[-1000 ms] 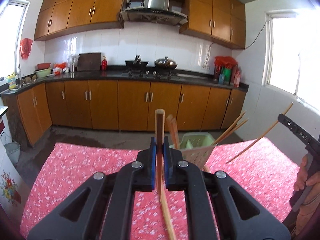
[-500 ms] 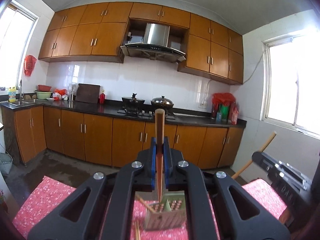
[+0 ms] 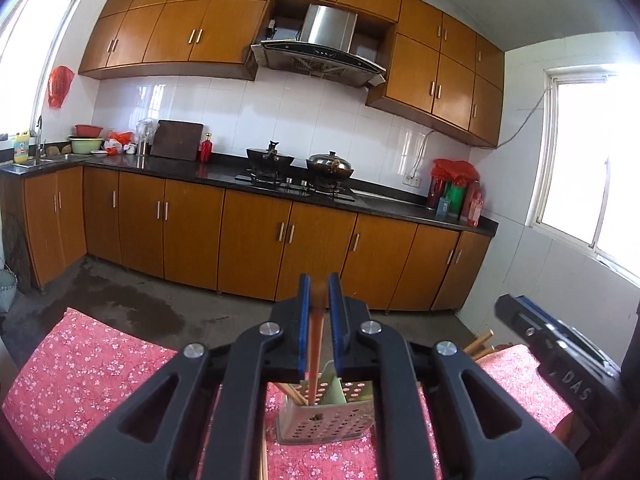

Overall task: Organize utensils
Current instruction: 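Lower the chopsticks into the holder and open both tools, then grasp a chopstick with the left tool while the right tool grasps another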

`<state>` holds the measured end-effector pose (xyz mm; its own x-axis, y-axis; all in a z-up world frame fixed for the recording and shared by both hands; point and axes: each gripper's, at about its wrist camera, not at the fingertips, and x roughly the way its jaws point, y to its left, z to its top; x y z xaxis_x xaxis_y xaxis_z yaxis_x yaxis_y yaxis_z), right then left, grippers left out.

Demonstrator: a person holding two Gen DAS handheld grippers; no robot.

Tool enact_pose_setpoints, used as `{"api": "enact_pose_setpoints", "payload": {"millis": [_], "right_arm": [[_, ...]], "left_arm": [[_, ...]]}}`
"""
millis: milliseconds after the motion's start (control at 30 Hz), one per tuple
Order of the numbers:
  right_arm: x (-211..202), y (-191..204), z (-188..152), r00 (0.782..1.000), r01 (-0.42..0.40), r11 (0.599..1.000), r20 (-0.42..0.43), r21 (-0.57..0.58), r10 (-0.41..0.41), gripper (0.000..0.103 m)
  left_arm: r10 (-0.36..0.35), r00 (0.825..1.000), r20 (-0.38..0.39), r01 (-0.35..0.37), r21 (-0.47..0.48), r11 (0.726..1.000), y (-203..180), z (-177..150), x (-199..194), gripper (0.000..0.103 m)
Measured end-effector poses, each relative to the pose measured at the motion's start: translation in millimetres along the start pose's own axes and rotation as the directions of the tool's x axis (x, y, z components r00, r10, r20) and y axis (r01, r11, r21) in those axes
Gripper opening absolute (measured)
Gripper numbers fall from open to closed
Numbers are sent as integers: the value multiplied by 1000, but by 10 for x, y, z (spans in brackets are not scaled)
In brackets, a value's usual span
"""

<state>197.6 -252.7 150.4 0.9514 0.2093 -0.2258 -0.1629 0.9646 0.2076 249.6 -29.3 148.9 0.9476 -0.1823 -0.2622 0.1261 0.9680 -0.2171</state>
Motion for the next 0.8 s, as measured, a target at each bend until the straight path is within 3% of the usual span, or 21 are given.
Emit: {"api": "enact_pose_setpoints", "payload": {"millis": [233,300,400,467,567,633,700,800], "right_arm": [[-419,-271,140,993,79,996,81,40,-82,36],[-470,-449,33,991,129,990,38,60,-132,36],[-371,-727,-308,979,188,978,-93,86,-180,36],[-193,-897,-675,956,204,974,-232,101,-177,35],[88,-998,-1321,890,168,976,-448,142,-88,24],[183,-917,-1682,846,140,982,-530,129,-51,22],[212,-823,-1884,825,115,986,-564,118,-29,22],[278,-633,-2100,796,78,993,-605,93,-6,22]], "left_arm": [[35,999,41,-33,-27,999,234,114,-402,24],[65,997,35,-64,-28,998,385,46,-570,24],[119,993,2,-119,-33,992,609,-150,-716,27],[154,985,-72,-157,-37,987,808,-403,-700,27],[191,962,-198,-198,-19,980,1032,-811,-556,26],[184,935,-305,-200,-22,980,1156,-1108,-424,26],[156,908,-389,-183,-33,983,1213,-1401,-332,25],[119,885,-450,-149,-31,988,1187,-1673,-251,25]]}}
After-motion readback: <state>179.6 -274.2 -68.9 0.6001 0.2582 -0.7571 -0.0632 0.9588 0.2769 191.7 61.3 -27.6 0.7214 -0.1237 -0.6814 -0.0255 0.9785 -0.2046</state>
